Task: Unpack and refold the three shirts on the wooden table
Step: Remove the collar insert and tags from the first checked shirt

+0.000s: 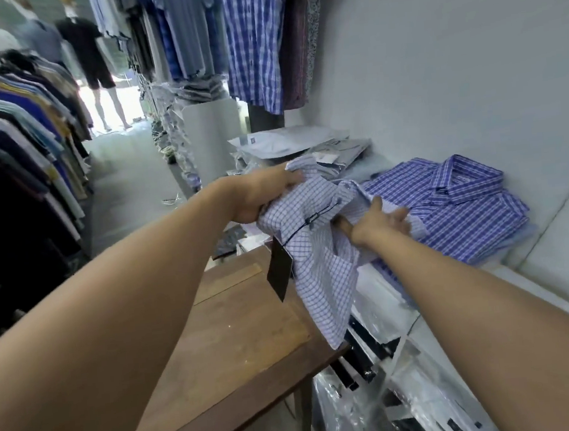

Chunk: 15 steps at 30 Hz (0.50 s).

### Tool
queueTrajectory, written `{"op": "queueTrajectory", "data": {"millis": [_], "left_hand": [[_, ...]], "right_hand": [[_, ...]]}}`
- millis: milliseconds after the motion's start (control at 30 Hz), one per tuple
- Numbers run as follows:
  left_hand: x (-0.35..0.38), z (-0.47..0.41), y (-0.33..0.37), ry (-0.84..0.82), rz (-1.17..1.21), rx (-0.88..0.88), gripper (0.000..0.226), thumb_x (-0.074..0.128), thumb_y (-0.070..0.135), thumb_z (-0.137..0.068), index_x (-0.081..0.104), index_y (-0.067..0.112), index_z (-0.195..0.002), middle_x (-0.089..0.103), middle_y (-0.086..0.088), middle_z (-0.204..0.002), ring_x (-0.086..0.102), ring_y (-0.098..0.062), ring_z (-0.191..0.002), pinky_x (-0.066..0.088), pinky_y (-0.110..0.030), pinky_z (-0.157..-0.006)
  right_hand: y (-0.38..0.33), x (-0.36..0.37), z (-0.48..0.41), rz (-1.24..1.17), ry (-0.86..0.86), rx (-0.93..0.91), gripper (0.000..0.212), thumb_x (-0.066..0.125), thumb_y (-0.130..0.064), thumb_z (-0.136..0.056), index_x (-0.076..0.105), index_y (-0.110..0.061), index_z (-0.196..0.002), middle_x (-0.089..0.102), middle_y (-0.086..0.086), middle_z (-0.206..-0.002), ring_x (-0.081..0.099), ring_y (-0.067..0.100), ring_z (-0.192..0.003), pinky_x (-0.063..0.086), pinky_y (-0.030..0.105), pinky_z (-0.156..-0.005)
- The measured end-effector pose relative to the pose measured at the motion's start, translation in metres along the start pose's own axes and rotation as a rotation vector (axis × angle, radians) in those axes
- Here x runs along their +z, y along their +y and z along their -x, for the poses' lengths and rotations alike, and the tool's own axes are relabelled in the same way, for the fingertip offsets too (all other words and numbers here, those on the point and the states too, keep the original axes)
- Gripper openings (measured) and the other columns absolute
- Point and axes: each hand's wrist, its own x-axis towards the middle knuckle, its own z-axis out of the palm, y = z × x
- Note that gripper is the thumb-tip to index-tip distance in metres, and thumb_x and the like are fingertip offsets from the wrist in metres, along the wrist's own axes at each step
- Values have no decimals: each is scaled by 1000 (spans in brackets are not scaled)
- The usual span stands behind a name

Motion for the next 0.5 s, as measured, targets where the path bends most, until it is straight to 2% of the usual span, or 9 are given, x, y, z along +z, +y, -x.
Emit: {"op": "queueTrajectory", "data": {"millis": [67,100,133,200,233,267,333,400,500], "left_hand": [[-16,14,-3,-6,60,8,25,46,25,-107,63,7,-111,73,-10,-90,70,-23,-77,58,-34,-72],[-23,21,-4,-9,90,23,27,43,24,-108,63,6,-110,73,-11,-94,70,-24,-80,58,-34,-74],[-29,30,-7,-7,129,37,28,41,22,-108,63,5,-108,73,-11,-97,70,-25,-84,57,-35,-79],[-41,45,-13,-5,232,64,30,38,20,-107,64,5,-108,72,-12,-102,69,-27,-91,54,-40,-92],[-48,50,-19,-7,292,76,29,38,19,-106,63,5,-110,72,-13,-104,68,-28,-94,51,-43,-97],[-55,56,-25,-7,343,85,28,39,18,-104,63,6,-112,70,-14,-107,67,-29,-96,50,-44,-100],[-69,68,-39,8,436,99,27,41,18,-99,62,7,-111,65,-16,-112,64,-30,-100,46,-47,-105],[-84,78,-54,47,526,105,25,44,20,-92,63,8,-103,65,-16,-110,62,-30,-100,46,-48,-107],[-103,97,-72,86,669,125,23,45,25,-83,60,9,-88,65,-12,-92,63,-27,-85,53,-42,-90]], "right_hand": [[-16,10,6,-35,13,-147,106,65,-69,-82,1,-35,-159,4,21,-161,18,48,-144,30,58,-111],[-22,18,6,-120,-43,-244,106,69,-65,-82,2,-36,-159,8,19,-162,19,47,-145,28,57,-113],[-30,23,9,-228,-115,-348,103,72,-63,-81,10,-33,-159,23,15,-160,30,42,-143,32,53,-113],[-43,38,13,-361,-171,-459,78,75,-63,-78,45,-27,-140,61,5,-129,59,28,-117,50,43,-98],[-50,45,21,-395,-166,-478,60,74,-60,-81,53,-23,-124,66,2,-107,63,24,-100,53,38,-84],[-57,50,31,-445,-172,-482,49,69,-56,-85,53,-18,-112,61,2,-92,59,23,-86,48,34,-72],[-68,61,51,-504,-197,-487,40,62,-48,-92,47,-13,-107,52,4,-85,48,19,-73,37,30,-60],[-78,69,71,-544,-235,-444,33,57,-39,-98,40,-17,-115,52,3,-93,47,14,-71,37,29,-56],[-91,77,103,-773,-454,-311,41,61,-43,-96,34,-34,-126,60,-2,-108,62,17,-84,50,31,-52]]}}
